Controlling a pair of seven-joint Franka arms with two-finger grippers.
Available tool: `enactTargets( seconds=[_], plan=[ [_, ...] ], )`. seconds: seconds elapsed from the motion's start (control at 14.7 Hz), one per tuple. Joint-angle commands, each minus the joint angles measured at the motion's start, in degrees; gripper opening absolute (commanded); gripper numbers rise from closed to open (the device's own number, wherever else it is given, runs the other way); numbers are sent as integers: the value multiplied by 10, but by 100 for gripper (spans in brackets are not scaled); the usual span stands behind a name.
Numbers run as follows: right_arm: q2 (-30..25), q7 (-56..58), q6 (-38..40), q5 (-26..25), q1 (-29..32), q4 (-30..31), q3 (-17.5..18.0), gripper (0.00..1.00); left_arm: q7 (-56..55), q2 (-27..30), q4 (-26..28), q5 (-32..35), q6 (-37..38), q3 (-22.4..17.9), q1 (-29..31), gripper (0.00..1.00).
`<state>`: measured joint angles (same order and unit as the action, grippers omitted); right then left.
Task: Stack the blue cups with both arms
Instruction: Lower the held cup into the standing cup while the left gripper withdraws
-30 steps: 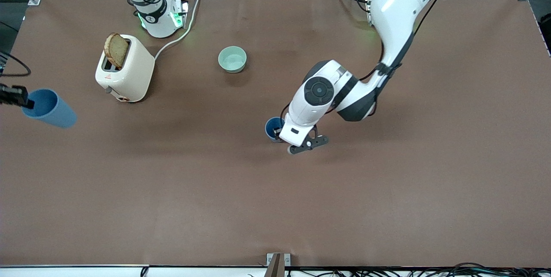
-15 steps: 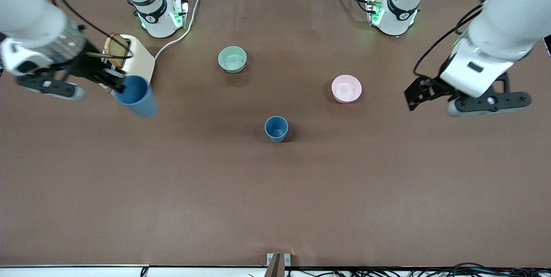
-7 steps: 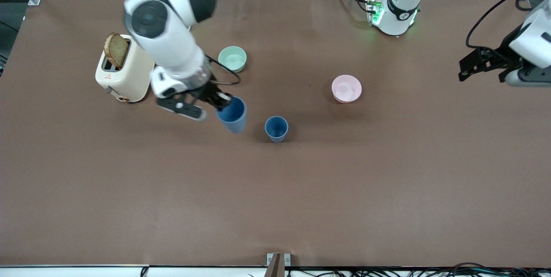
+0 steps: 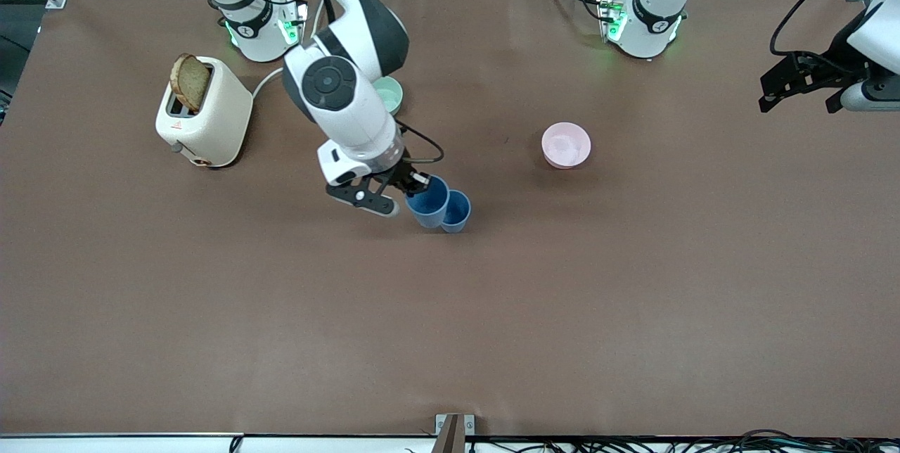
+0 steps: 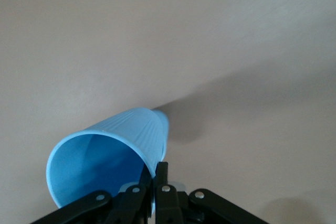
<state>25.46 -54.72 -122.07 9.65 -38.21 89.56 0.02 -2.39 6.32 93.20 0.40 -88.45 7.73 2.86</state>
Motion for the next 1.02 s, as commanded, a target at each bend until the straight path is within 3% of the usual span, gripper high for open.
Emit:
enactTargets(
  seconds=[0.0,0.68,0.82,0.95],
  plan=[
    [14,-6,-10,18,-29,-11,-7,0,10,15,6,22,5,7,8,100],
    [39,-3,-19,16,-41,-5,-7,2,13,7,-2,20,5,4,10,100],
    [45,-3,-19,13,-40,-7,-7,13,12,7,-3,15,5,4,9,100],
    [45,-2,-17,12,-35,-9,-8,44,12,8,-4,16,5,8,8,100]
  ],
)
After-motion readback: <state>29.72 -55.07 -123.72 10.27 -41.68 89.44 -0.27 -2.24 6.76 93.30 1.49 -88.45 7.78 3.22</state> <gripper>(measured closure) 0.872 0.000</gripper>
